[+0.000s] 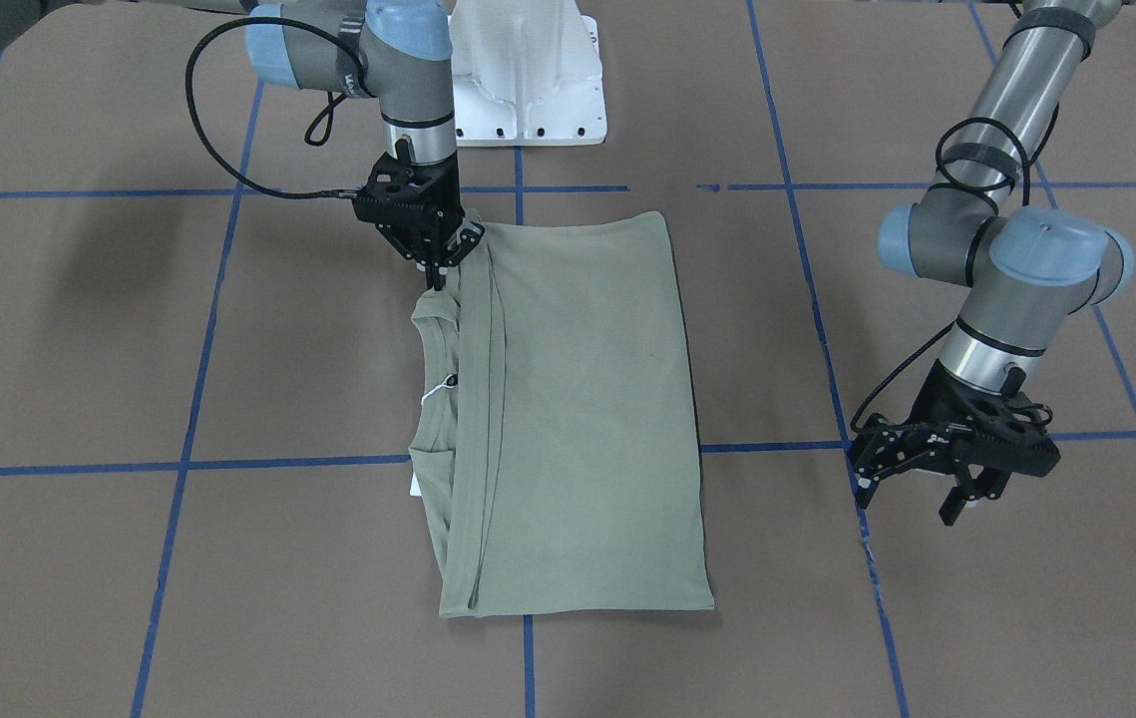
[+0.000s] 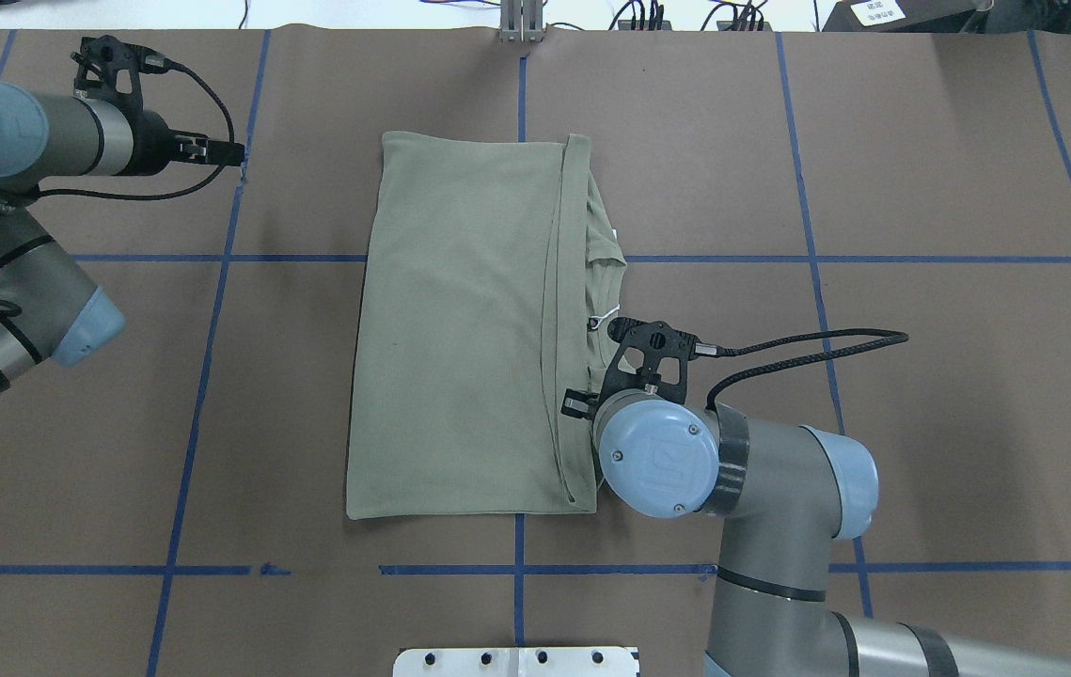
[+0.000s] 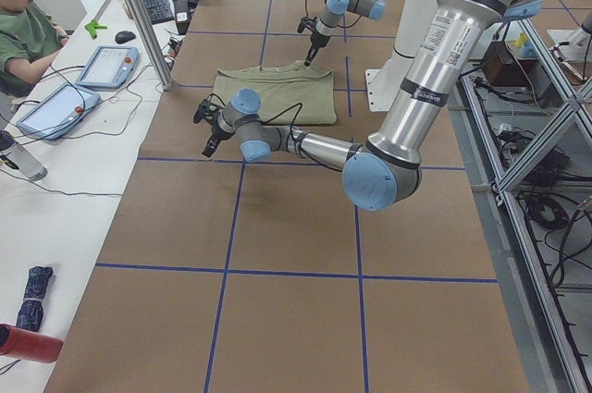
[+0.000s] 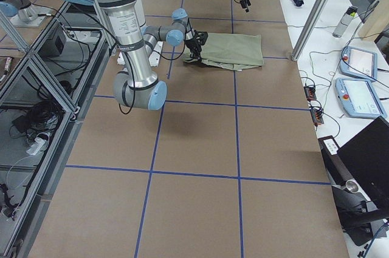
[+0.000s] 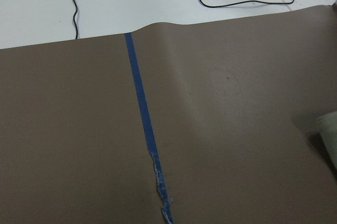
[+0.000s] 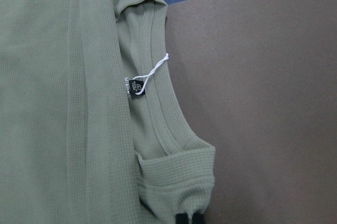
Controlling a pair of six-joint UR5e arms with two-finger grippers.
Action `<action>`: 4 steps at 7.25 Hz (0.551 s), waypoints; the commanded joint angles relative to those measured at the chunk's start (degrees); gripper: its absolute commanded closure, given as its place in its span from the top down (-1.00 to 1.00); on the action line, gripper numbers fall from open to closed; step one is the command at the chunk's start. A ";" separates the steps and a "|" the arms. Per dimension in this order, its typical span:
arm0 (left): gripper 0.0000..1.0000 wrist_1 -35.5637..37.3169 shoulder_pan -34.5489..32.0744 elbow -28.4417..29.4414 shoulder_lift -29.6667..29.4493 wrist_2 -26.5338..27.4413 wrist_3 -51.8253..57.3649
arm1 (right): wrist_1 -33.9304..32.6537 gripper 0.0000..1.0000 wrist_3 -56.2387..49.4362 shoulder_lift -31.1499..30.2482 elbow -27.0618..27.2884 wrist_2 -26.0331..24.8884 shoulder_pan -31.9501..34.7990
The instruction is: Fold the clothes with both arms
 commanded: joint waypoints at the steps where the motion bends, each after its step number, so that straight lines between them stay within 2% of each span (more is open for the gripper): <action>1: 1.00 0.00 0.06 -0.83 0.09 0.00 0.00 | -0.23 -1.00 -0.83 -2.31 1.15 -0.35 -0.60; 2: 1.00 0.00 0.06 -0.75 0.00 0.00 0.00 | -0.23 -1.00 -2.66 -2.49 1.24 -0.35 -0.07; 3: 1.00 0.00 0.06 -0.75 0.00 0.00 0.00 | -0.14 0.98 -2.85 -2.23 1.24 0.09 0.28; 4: 1.00 0.00 0.06 -0.84 0.09 0.00 0.00 | -0.40 1.00 -3.29 -1.62 1.85 1.66 1.42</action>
